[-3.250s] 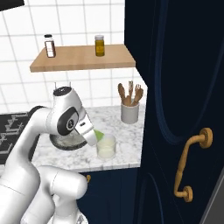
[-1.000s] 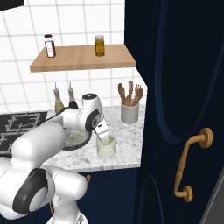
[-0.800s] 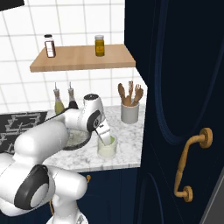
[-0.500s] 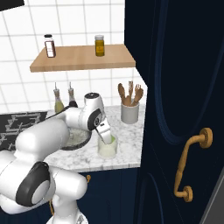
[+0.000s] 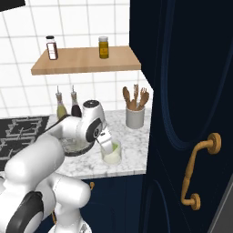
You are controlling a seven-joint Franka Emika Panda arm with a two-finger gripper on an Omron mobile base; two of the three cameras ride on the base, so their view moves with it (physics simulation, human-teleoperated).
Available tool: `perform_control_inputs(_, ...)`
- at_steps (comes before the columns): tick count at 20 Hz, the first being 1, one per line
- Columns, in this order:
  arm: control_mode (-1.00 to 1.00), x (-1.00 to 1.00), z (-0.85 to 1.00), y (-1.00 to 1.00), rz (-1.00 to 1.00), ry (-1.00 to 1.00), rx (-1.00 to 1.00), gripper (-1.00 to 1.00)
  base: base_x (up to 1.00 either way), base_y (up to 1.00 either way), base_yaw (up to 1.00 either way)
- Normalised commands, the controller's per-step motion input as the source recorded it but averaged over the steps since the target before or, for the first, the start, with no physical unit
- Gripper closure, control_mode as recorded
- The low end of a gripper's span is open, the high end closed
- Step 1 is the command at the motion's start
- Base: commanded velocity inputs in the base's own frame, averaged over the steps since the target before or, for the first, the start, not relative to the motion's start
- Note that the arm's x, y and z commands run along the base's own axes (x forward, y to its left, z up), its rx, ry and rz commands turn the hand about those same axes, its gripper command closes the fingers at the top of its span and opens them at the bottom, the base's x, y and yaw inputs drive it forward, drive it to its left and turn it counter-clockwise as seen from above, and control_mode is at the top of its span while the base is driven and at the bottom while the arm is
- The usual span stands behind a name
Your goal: Grab a lemon wedge from the fridge and one ice cube from the ice bowl, and put them in the glass of lemonade.
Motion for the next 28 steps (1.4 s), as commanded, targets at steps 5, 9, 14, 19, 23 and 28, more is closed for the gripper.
perform_control_inputs(5, -1.00, 0.33, 0.00, 0.01, -0.04, 0.00, 0.00, 1.00, 0.00, 0.00, 0.00)
perform_control_inputs(9, -1.00, 0.31, 0.00, 0.00, -0.03, 0.00, 0.00, 1.00, 0.00, 0.00, 0.00)
perform_control_inputs(14, -1.00, 0.25, 0.00, 0.00, -0.03, 0.00, 0.00, 1.00, 0.00, 0.00, 0.00)
perform_control_inputs(19, -1.00, 0.01, 0.00, 0.00, -0.02, 0.00, 0.00, -1.00, 0.00, 0.00, 0.00)
perform_control_inputs(23, -1.00, 0.00, 0.00, 0.00, -0.01, 0.00, 0.00, -1.00, 0.00, 0.00, 0.00)
perform_control_inputs(28, -1.00, 0.00, 0.00, 0.00, -0.02, 0.00, 0.00, -1.00, 0.00, 0.00, 0.00)
